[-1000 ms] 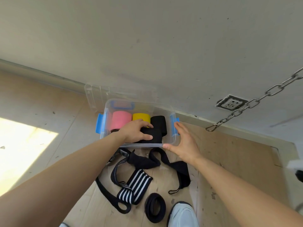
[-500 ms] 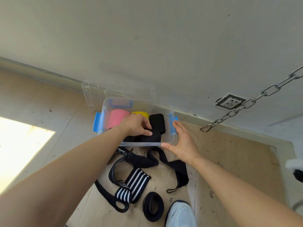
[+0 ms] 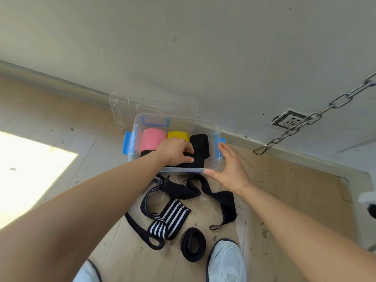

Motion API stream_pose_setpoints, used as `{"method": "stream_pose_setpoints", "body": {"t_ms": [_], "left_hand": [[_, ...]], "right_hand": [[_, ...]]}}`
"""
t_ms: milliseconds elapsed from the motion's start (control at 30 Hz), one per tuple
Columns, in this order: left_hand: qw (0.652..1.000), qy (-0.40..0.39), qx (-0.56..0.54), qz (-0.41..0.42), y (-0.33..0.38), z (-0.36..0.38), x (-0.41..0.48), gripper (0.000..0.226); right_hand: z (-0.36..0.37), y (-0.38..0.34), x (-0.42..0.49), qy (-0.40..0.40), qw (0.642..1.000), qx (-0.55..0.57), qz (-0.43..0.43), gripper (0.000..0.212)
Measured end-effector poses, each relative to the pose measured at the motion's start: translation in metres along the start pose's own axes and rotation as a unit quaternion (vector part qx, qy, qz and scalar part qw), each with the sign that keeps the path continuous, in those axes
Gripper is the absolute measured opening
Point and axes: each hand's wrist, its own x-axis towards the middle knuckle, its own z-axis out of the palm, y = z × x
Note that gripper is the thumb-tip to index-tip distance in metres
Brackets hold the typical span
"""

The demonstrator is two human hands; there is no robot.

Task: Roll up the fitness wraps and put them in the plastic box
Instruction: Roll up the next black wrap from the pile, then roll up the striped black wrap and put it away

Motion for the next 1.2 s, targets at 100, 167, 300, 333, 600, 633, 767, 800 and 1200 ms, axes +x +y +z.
{"method": "stream_pose_setpoints", "body": {"t_ms": [100,167,300,333,600,633,767,800,1200], "left_hand": [[0.994,0.088,-0.055,0.037,0.006,-0.003,-0.03,0.024],[0.983,0.148,-0.053,0.093,0.017,-0.004,-0.055,0.018],[0.972,0.095,0.014,0.212,0.038,-0.002,-0.102,0.017],[0.974,0.07,0.032,0.215,0.038,0.001,-0.11,0.019],[0.98,0.024,0.195,0.026,0.012,0.039,-0.139,0.06],[0.981,0.034,0.189,0.0,0.008,0.04,-0.139,0.056],[0.992,-0.011,0.122,0.004,-0.01,0.041,-0.147,0.023],[0.995,-0.024,0.093,0.026,-0.011,0.04,-0.149,0.02],[0.987,-0.034,0.151,-0.049,-0.04,0.035,-0.171,0.051]], "right_hand": [[-0.003,-0.002,-0.001,-0.01,1.0,-0.008,0.002,0.099],[-0.004,-0.003,-0.001,-0.021,1.0,-0.016,0.001,0.099],[-0.006,-0.006,-0.005,-0.028,0.999,-0.039,-0.002,0.099],[-0.005,-0.007,-0.005,-0.026,0.999,-0.044,-0.002,0.097],[0.019,-0.018,-0.033,0.008,0.959,-0.176,-0.224,0.032],[0.025,-0.017,-0.038,-0.043,0.959,-0.177,-0.216,0.031],[0.046,-0.011,-0.05,-0.174,0.958,-0.141,-0.178,0.054],[0.051,-0.012,-0.051,-0.193,0.959,-0.125,-0.167,0.057],[0.041,-0.01,-0.038,-0.24,0.962,-0.12,-0.048,0.028]]}}
